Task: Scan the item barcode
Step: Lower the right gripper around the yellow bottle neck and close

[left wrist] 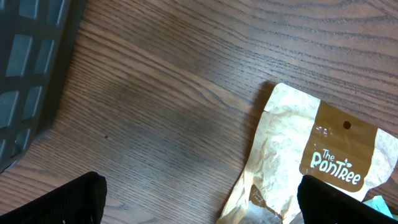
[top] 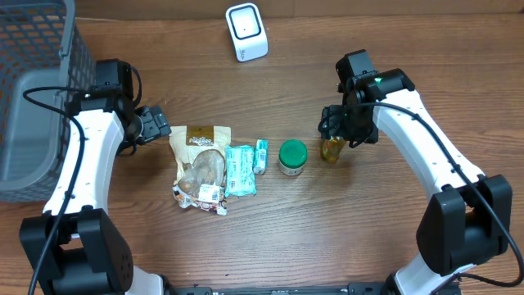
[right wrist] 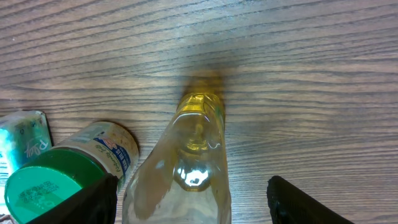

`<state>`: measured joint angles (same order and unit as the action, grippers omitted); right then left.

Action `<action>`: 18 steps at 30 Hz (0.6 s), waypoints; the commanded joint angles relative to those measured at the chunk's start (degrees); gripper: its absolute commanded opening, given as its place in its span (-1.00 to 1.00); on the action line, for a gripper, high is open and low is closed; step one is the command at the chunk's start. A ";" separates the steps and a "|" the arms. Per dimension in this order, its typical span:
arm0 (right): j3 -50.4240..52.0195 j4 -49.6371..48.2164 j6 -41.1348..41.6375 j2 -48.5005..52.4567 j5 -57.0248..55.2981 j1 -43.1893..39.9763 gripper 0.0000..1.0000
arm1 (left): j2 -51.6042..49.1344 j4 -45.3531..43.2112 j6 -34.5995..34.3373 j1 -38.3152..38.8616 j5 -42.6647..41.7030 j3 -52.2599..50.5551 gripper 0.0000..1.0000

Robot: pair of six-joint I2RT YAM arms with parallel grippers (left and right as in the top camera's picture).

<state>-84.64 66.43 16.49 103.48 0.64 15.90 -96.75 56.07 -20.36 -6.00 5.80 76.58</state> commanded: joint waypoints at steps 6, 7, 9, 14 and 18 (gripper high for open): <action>-0.81 -0.13 0.28 -0.22 -0.35 0.17 0.40 | 1.29 0.00 1.29 0.02 -0.07 0.15 0.99; -0.81 -0.11 0.28 -0.22 -0.35 0.17 0.41 | 1.29 0.00 1.29 0.02 -0.07 0.15 0.99; -0.81 -0.09 0.28 -0.22 -0.26 0.17 0.44 | 1.29 0.00 1.29 0.02 -0.07 0.15 0.99; -0.81 -0.13 0.28 -0.22 0.94 0.17 0.45 | 1.29 0.00 1.29 0.02 -0.07 0.15 0.99; -0.81 -0.15 0.28 -0.22 0.94 0.17 0.44 | 1.29 0.00 1.29 0.02 -0.09 0.15 0.99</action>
<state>-84.64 66.52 16.49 103.48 1.23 15.90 -96.75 56.07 -20.34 -6.00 5.80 76.58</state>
